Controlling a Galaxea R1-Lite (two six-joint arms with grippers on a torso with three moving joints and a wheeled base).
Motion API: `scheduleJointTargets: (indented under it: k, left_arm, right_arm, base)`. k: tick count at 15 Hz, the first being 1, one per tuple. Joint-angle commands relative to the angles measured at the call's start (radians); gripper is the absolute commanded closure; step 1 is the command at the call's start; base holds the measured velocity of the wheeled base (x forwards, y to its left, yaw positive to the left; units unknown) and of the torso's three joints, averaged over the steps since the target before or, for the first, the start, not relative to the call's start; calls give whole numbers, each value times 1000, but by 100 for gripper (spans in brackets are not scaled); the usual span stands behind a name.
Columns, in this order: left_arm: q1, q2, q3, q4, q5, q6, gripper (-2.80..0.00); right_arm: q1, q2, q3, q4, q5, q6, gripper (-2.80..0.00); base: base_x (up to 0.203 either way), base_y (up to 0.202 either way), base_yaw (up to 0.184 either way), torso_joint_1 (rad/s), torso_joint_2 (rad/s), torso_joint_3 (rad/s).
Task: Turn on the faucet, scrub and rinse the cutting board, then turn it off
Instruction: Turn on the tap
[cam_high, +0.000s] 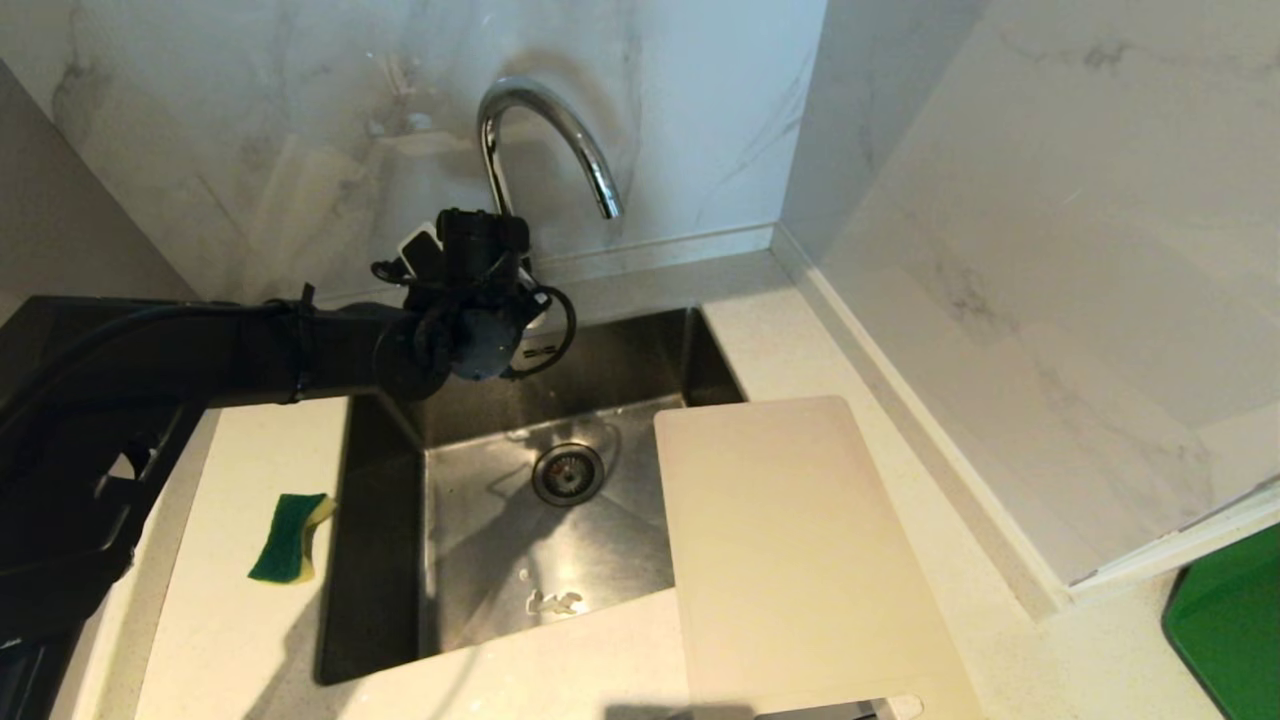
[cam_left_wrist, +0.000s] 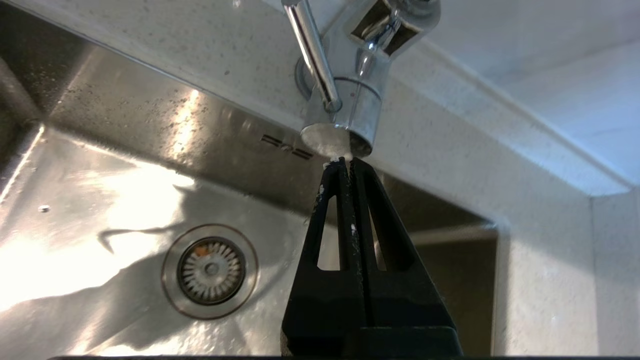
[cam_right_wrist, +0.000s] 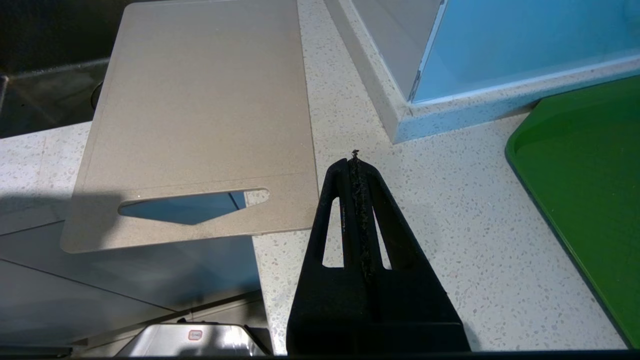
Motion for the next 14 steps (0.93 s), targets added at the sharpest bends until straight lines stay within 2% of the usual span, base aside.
scheduleJointTargets:
  k: [1, 3, 8, 14]
  left_arm:
    - [-1, 21, 1, -26, 21, -7, 0]
    - [-2, 27, 1, -35, 42, -2, 0]
    - [-12, 28, 1, -36, 37, 5, 0]
    - [-12, 38, 1, -38, 61, 70, 0]
  right_arm:
    - [0, 0, 0, 0, 0, 0, 0]
    - [0, -2, 0, 0, 0, 0, 0]
    - [0, -2, 0, 0, 0, 0, 0]
    - [0, -1, 0, 0, 0, 0, 0]
  base:
    - [0, 0, 0, 0, 0, 0]
    - [0, 0, 0, 0, 0, 0]
    - [0, 0, 0, 0, 0, 0]
    - [0, 0, 0, 0, 0, 0]
